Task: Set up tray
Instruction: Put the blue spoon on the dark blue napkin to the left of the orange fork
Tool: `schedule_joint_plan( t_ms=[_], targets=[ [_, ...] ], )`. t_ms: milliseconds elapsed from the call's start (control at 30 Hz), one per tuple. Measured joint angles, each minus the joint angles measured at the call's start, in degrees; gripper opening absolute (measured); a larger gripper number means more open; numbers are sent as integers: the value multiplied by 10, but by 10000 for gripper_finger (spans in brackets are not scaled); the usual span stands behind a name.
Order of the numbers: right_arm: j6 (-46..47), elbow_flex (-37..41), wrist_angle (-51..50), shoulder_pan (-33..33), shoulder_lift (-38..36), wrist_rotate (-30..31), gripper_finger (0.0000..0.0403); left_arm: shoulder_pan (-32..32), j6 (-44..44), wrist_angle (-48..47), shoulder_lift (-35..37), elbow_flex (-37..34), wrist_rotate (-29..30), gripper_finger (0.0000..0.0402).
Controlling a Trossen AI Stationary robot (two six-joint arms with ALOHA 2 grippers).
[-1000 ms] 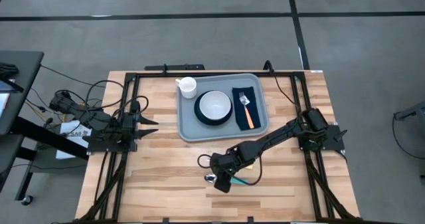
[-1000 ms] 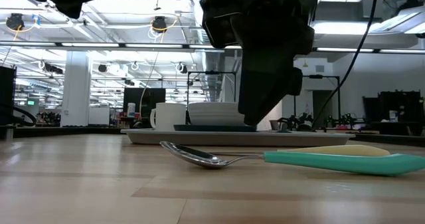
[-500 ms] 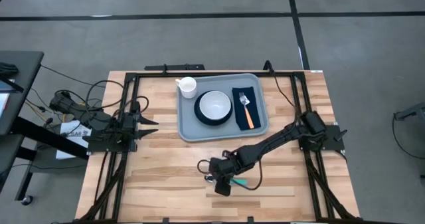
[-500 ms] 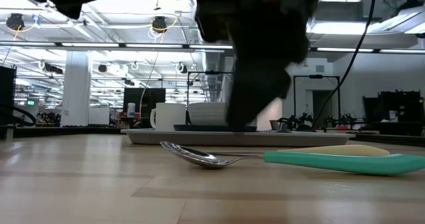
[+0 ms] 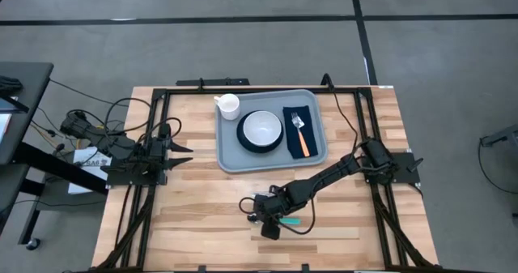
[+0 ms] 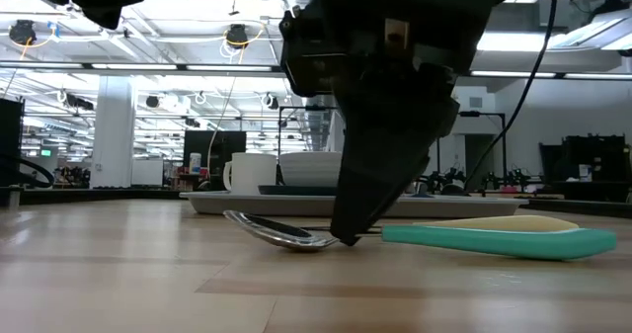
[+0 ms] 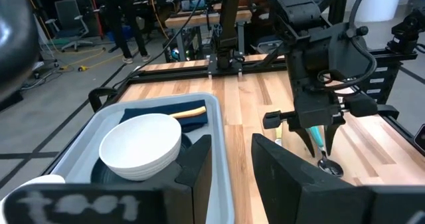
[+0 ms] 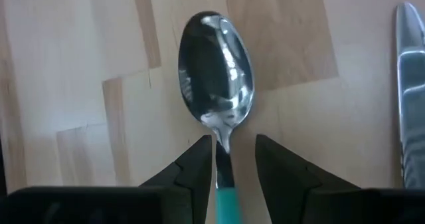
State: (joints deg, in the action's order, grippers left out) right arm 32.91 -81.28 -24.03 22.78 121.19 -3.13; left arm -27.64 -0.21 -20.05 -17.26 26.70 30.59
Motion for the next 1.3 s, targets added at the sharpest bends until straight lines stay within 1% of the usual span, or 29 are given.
schedule_joint_plan(
  t_ms=[233, 333, 500, 833, 967, 1167, 1300],
  targets=[
    [0, 0, -17, 0, -1, -15, 107, 0, 0, 0, 0, 0, 0, 96],
    [-3, -1, -37, 0, -2, -26, 107, 0, 0, 0, 0, 0, 0, 96],
    [-4, -2, -65, 0, -3, -29, 107, 0, 0, 0, 0, 0, 0, 96],
    [1, -2, -66, -7, -3, -29, 104, 0, 0, 0, 0, 0, 0, 96],
    [17, -1, -68, -12, -3, -28, 85, 0, 0, 0, 0, 0, 0, 96],
    [27, -1, -70, -18, -2, -28, 26, 0, 0, 0, 0, 0, 0, 96],
    [27, -1, -70, -18, -2, -27, 20, 0, 0, 0, 0, 0, 0, 96]
  ],
)
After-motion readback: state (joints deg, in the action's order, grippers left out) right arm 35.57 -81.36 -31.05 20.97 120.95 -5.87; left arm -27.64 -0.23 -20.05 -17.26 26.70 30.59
